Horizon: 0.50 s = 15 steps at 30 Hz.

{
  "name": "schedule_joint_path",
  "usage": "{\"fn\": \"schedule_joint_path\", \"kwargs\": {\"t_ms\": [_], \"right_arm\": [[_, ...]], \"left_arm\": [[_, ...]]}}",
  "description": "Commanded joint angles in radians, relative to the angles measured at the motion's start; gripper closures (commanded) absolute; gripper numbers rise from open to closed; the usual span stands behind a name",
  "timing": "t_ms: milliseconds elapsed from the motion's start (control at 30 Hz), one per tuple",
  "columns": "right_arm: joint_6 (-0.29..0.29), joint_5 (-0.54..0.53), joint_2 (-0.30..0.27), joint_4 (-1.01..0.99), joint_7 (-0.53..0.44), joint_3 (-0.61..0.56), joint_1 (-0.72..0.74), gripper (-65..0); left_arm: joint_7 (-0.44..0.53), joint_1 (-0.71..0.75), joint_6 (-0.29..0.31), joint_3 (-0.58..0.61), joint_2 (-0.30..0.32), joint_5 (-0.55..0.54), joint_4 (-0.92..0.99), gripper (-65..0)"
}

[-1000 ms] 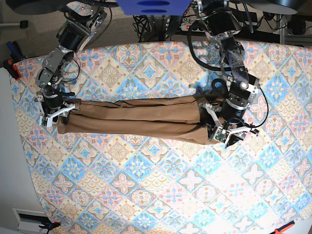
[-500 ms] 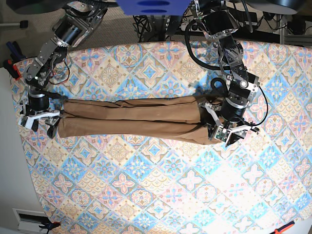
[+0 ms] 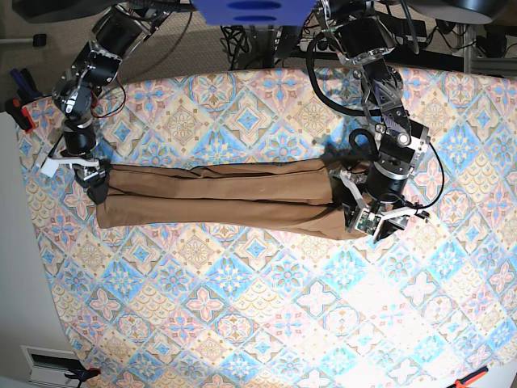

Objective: Layout the t-shirt on the table in an organized manner, then fold the t-shirt properly
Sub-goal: 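Lower the folded strip onto the table with both grippers and pull taut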

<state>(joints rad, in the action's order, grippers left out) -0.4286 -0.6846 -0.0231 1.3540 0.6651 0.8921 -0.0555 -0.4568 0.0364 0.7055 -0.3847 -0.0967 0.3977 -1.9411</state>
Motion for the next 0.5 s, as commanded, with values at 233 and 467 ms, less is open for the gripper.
{"fn": "schedule_joint_path", "kwargs": {"t_ms": [233, 467], "right_arm": [[-0.006, -0.017, -0.013, -0.058, -0.021, 0.002, 0.015, -42.1], [-0.006, -0.019, -0.005, -0.06, -0.014, -0.037, 0.016, -42.1]], "left_arm": [[0.022, -0.014, -0.007, 0.002, 0.002, -0.01, -0.019, -29.9], [0.022, -0.017, -0.007, -0.041, 0.015, -0.019, -0.019, -29.9]]}}
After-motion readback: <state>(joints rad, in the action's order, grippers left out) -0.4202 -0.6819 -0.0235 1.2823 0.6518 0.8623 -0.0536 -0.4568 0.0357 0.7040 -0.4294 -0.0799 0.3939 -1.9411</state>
